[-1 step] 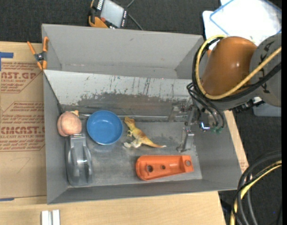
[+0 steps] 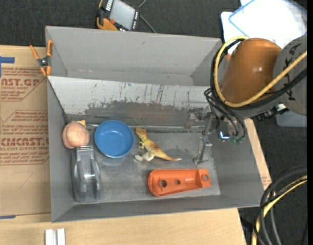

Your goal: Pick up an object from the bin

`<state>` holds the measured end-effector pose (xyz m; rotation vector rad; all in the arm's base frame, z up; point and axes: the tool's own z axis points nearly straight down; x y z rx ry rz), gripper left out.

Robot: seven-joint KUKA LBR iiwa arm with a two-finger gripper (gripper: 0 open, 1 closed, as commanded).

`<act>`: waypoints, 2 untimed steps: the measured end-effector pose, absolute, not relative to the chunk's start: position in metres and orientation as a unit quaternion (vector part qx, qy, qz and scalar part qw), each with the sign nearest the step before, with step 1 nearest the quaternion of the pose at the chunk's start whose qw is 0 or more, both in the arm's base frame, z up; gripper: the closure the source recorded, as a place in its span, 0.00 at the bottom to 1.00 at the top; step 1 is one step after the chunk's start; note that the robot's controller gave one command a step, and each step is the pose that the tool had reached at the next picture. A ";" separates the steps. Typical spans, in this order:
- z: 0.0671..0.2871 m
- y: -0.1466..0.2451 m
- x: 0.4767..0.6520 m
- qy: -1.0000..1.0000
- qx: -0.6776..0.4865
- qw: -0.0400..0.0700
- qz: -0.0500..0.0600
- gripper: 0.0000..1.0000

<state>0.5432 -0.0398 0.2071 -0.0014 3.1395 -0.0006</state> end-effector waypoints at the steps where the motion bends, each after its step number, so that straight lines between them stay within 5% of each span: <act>1: 0.086 -0.025 0.494 0.996 -0.090 0.001 0.000 0.00; 2: 0.161 -0.021 0.484 0.993 -0.117 0.008 -0.002 0.00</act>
Offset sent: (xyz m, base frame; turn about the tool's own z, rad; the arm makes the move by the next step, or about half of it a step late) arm -0.0605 0.0183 -0.0471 -0.2337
